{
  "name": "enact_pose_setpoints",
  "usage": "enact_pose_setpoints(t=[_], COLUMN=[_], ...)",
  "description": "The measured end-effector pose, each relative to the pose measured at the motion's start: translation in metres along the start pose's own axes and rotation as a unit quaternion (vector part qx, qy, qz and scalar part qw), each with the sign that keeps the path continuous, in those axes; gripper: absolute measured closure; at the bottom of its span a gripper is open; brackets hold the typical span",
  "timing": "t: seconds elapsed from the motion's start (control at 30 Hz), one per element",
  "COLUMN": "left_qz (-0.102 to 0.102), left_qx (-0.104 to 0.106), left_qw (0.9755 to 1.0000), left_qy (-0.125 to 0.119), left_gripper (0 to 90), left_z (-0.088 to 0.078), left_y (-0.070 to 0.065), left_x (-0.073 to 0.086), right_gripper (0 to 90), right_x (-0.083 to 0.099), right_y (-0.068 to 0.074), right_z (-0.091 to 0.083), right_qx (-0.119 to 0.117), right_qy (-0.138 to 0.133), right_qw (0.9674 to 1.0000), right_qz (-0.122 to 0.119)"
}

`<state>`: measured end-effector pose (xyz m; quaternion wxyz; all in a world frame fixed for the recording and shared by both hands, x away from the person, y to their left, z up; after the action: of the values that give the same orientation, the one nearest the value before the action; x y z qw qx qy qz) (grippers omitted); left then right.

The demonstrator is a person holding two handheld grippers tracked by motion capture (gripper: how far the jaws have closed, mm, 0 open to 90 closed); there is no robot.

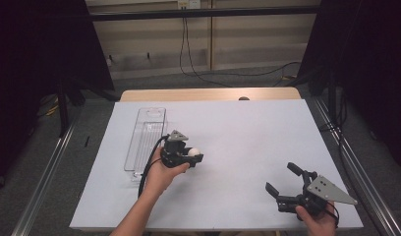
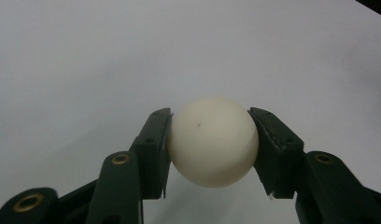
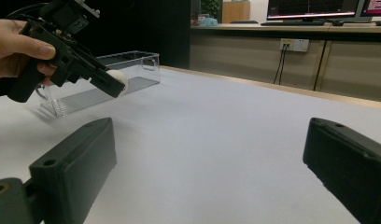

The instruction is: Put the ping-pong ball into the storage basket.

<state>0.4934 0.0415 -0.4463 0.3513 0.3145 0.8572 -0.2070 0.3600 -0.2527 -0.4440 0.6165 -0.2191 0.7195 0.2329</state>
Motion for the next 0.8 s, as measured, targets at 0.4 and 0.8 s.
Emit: enact_pose_setpoints(t=[0.4, 0.8], left_qz=[-0.004, 0.000], left_qx=[-0.001, -0.002], left_qw=[1.0000, 1.0000], left_qy=[0.003, 0.001], left_gripper=[51.1, 51.1], left_z=[-0.0014, -0.0041], left_y=[0.0011, 0.0030], left_x=[-0.0008, -0.0025], right_gripper=[2.2, 2.3], right_x=[0.0001, 0.0000], right_y=[-0.0005, -0.0004], right_z=[-0.0003, -0.0003], right_qx=[0.000, 0.000], right_qy=[0.000, 0.000], right_qw=[1.0000, 1.0000], right_qz=[0.001, 0.002])
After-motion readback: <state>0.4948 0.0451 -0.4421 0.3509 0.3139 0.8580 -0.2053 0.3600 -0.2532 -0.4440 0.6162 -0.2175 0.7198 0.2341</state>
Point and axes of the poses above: each handheld gripper's, and its own axes: z roughly forward along the jaws, x roughly out of its underside, y roughly to its left, the point moved 6 cm from there along z, roughly forward along the jaws, and after that the axes turned 5 degrees about -x, right-handed, at the moved point
